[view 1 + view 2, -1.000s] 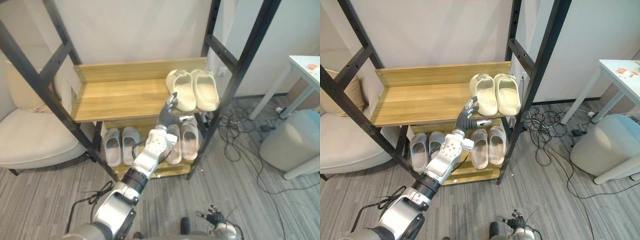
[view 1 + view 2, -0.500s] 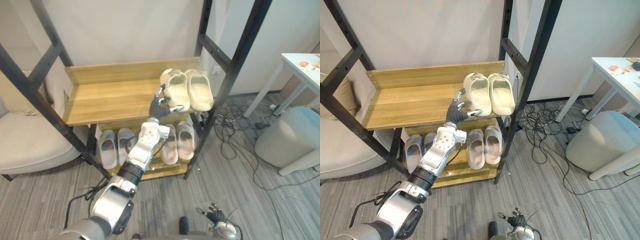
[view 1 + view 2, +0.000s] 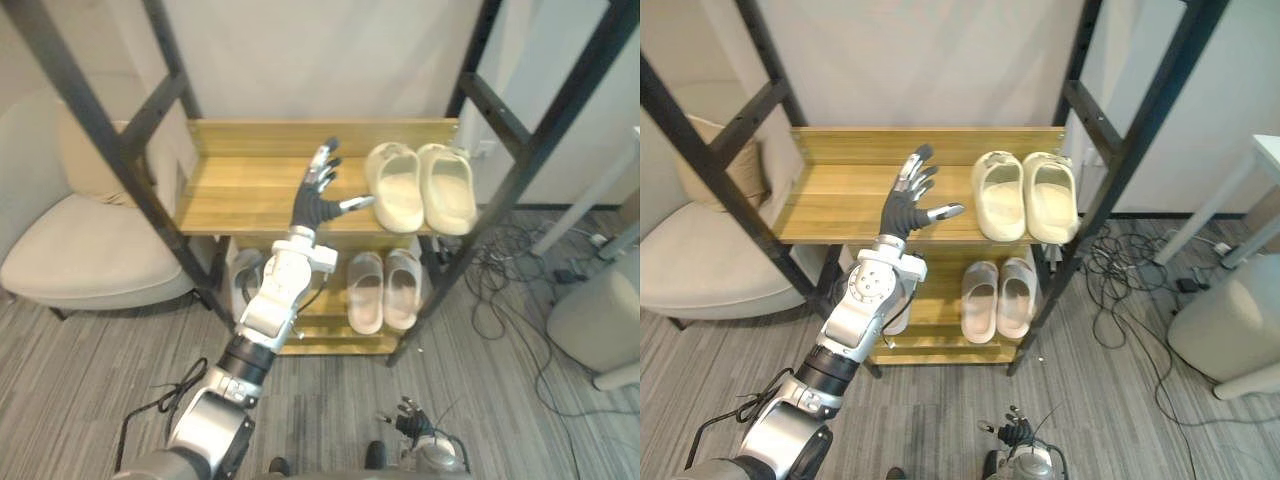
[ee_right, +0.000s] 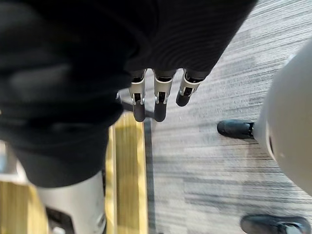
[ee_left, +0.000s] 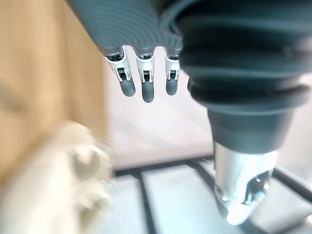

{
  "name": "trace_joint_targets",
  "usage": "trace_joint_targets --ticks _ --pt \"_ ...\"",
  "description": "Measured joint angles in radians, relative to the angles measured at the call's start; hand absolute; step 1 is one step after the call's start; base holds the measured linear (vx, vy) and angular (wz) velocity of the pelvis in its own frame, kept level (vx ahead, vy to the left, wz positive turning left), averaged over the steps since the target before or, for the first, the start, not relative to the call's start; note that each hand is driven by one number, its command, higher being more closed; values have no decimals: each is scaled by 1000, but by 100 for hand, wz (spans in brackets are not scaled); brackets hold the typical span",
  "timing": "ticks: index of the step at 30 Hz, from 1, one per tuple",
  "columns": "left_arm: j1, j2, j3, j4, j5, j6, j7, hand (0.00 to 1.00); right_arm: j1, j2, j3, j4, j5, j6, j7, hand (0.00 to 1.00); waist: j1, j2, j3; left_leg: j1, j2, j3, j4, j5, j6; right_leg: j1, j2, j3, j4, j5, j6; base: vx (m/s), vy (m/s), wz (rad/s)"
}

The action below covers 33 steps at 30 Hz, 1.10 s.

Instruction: Organize the slippers on the shoe rack

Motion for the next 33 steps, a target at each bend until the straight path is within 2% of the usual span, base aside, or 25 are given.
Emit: trace_joint_targets --ticks 4,6,12,16,20,21,22,24,27,30,31,33 --pt "111 9 -30 -134 -45 -27 -59 0 2 2 11 17 0 -2 2 0 6 0 -26 -3 -9 -23 8 -7 9 13 -9 -24 -1 -5 7 -29 14 19" --pt "204 21 -28 -210 -100 -40 -106 0 0 -2 28 46 0 -2 7 0 18 0 -41 -5 -12 -36 8 -7 16 16 -10 -34 -1 -6 8 -29 -13 12" --pt "440 61 -28 -292 -197 -57 -192 0 -10 -8 39 101 -2 -6 17 0 39 -3 -61 -10 -15 -89 7 -3 11 47 -10 -74 -2 -31 13 -19 -25 25" --pt "607 94 -29 -244 -232 -55 -254 0 -12 -10 50 113 -3 -7 20 0 58 -3 -66 -2 -16 -107 4 4 6 56 -5 -92 -3 -35 16 43 -18 16" --pt "689 92 -19 53 -190 -44 -289 0 -21 -13 69 118 -3 -11 21 0 61 -4 -65 3 -18 -112 4 8 0 67 -3 -100 -2 -40 18 23 1 8" --pt "689 90 -7 168 -142 -35 -288 0 -24 -15 71 119 -3 -11 22 0 61 -6 -64 7 -19 -113 4 8 0 70 -3 -99 -1 -39 17 0 0 0" --pt "689 90 -5 188 -129 -32 -287 0 -24 -15 71 119 -3 -11 22 0 61 -7 -63 9 -19 -114 4 8 0 72 -3 -99 0 -39 16 0 0 0" --pt "688 89 37 354 -27 -26 -279 0 -24 -22 71 119 -3 -13 22 0 60 -18 -54 30 -19 -114 4 8 1 87 -2 -95 0 -37 12 11 3 -5" --pt "683 84 135 563 155 -26 -206 0 -6 -46 75 109 -4 -34 20 0 54 -36 -45 40 -21 -114 4 6 0 102 -5 -96 -1 -46 21 0 0 0" --pt "684 88 204 645 231 -25 -167 0 47 -68 74 97 -11 -54 24 0 52 -42 -35 47 -21 -110 4 0 0 102 -5 -93 0 -49 18 -6 7 -5" --pt "688 95 263 708 261 -24 -138 0 95 -96 63 45 -24 -76 38 0 53 -43 -34 56 -20 -101 5 -11 -7 104 -5 -79 0 -53 16 -15 23 -23" --pt "687 99 299 759 279 -25 -127 0 115 -126 66 26 -41 -93 48 0 49 -44 -34 60 -19 -91 6 -17 -7 108 -5 -71 0 -53 16 -3 18 -21"
